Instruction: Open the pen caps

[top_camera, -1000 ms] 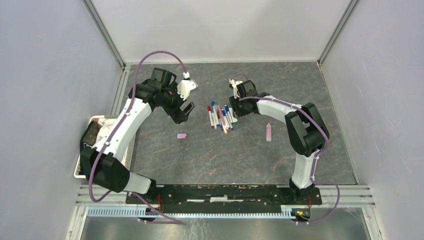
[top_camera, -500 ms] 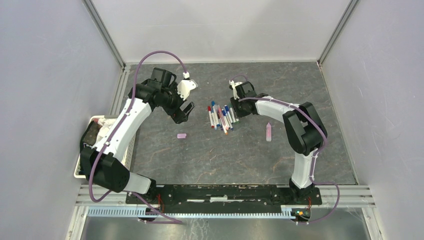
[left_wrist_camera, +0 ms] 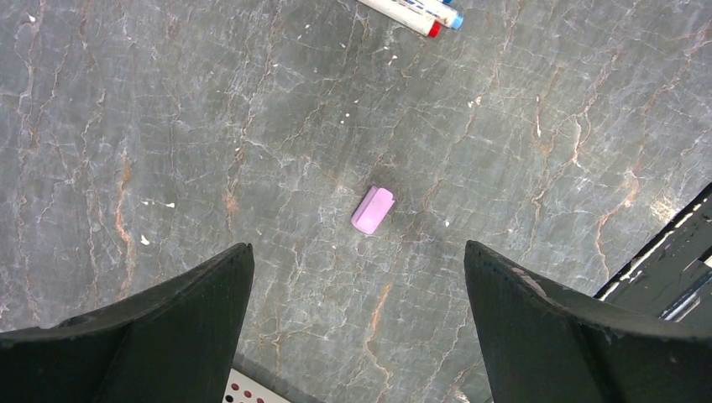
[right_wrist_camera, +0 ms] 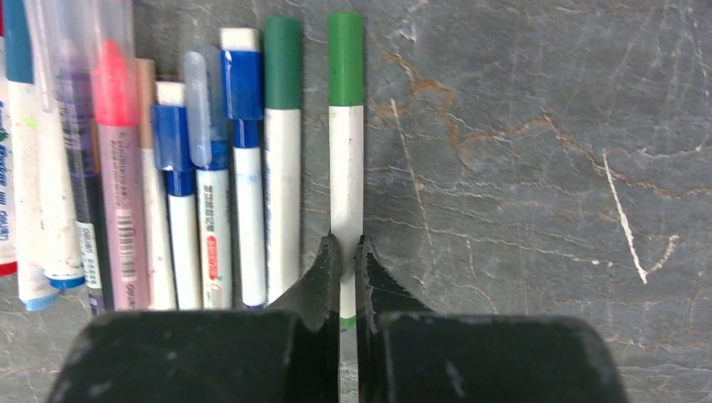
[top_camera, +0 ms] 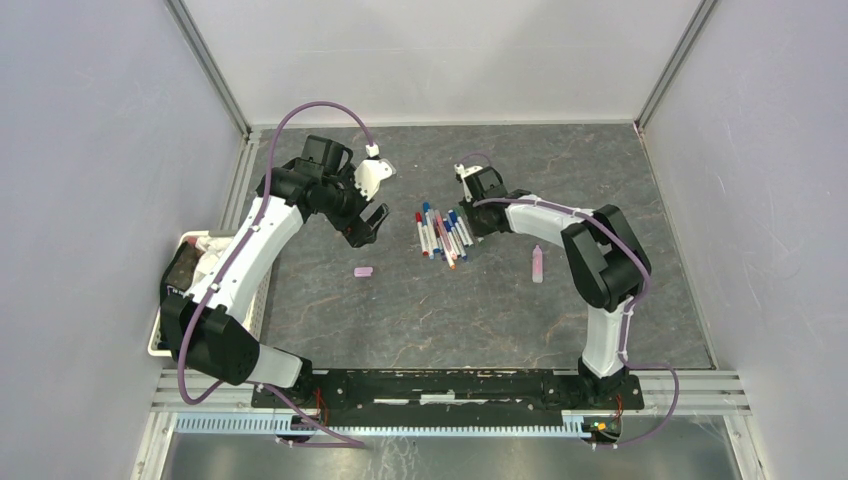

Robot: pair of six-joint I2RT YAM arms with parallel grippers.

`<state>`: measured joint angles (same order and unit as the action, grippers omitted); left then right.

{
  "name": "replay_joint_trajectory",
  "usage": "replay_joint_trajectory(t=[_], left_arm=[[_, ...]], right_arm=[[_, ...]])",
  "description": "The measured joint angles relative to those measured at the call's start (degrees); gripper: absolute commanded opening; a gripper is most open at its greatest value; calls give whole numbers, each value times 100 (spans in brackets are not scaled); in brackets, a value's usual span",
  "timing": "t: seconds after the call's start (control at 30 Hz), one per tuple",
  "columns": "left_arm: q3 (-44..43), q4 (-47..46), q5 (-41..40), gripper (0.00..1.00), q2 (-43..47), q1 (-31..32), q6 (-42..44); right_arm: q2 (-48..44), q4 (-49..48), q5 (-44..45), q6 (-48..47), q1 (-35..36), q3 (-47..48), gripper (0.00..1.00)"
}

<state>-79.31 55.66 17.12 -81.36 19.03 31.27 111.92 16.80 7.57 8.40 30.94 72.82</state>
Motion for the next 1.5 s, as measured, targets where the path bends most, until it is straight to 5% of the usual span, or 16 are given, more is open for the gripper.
replay_joint_trajectory(t=[0.27, 0.5, 0.9, 1.13, 1.5], left_arm=[[101, 0, 496, 100, 24, 0, 149], [289, 33, 1394, 100, 216, 7, 894], [446, 466, 2201, 98, 332, 201, 2317], [820, 662, 2129, 83, 378, 715, 2743], [955, 713, 1781, 40, 378, 1102, 3021]], right_arm=[[-549, 48, -726, -262, -337, -195, 0], [-1493, 151, -2424, -476, -302, -195, 0], [-1735, 463, -5139, -831, 636, -332, 0], [-1565, 505, -5866, -831, 734, -157, 0], [-1239, 654, -6402, -942, 881, 57, 0]])
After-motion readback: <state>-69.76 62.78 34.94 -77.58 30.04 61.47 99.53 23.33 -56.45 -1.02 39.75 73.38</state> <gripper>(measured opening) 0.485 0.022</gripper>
